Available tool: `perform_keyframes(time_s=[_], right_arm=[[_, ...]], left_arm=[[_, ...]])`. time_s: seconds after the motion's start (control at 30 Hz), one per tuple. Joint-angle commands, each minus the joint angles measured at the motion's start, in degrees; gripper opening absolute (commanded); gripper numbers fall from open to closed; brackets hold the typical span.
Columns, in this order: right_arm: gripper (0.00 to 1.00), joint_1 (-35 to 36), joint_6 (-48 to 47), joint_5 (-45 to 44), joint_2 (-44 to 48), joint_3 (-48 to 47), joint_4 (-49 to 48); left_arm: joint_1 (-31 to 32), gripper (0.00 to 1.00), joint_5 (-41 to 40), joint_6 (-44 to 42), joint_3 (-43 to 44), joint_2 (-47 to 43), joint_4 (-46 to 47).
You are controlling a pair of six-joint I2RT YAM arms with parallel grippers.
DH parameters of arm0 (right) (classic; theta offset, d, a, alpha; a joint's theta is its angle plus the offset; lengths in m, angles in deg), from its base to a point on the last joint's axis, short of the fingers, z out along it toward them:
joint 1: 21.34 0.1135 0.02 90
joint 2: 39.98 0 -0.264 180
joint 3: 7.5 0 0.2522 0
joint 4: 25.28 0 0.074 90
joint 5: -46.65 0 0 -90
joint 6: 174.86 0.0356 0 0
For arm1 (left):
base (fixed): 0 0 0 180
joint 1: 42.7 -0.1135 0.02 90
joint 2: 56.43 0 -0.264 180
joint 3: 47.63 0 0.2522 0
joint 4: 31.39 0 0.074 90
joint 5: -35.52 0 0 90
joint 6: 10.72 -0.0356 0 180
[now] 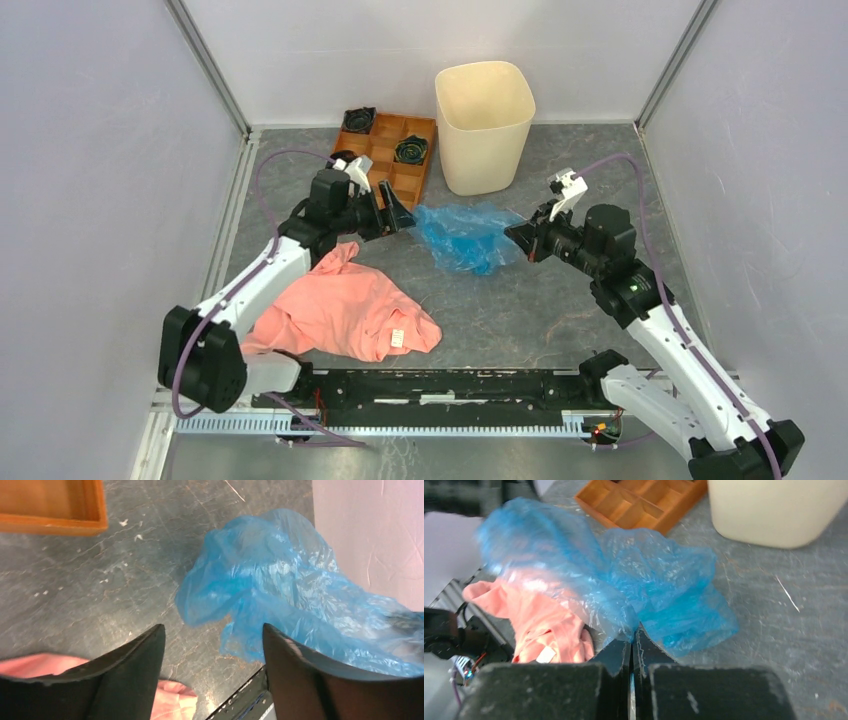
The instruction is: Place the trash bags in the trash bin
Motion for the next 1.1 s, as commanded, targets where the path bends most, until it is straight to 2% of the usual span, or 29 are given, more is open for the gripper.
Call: perform_keyframes(time_s=[0.0, 0.1, 0.17, 0.3, 0.43, 0.63, 0.87, 0.97, 1.07], right_arm=[[0.00, -0.1, 4.3, -7.4, -2.8, -0.1, 1.2], [0.00, -0.2, 6.8, -7.7, -5.2, 0.6, -2.5], [0.00, -0.3, 8.5, -7.9, -6.3, 0.9, -5.2], [0.00, -0.5, 12.3, -6.7, -8.8, 0.8, -10.2], [0.00, -0.5, 14.8, -3.2, -10.9, -1.0, -14.3], [0.01, -0.5, 16.2, -2.3, -10.9, -3.0, -15.5], [0.01, -0.5, 18.2, -1.5, -9.3, -2.4, -17.1], [0.00, -0.4, 18.8, -0.8, -8.6, -1.3, -17.6], [0.00, -0.5, 18.3, -0.5, -7.6, -0.7, -17.1]], left_arm=[[-0.1, 0.85, -8.1, -7.1, 1.6, -7.5, -11.3], [-0.1, 0.95, -8.6, -7.1, -2.5, -15.3, -12.2], [0.0, 0.99, -5.5, -3.6, -6.9, -20.6, -9.2], [2.0, 1.00, 1.3, 6.8, -17.8, -29.4, 4.3], [6.0, 1.00, -0.7, 10.8, -23.7, -31.7, 13.3], [13.5, 1.00, -9.7, 9.2, -25.4, -25.6, 18.6], [14.2, 1.00, -23.4, 14.8, -32.2, -15.0, 39.5], [14.3, 0.99, -25.1, 15.5, -32.3, -8.0, 47.4], [14.3, 0.91, -23.3, 16.0, -29.8, -1.7, 52.6]])
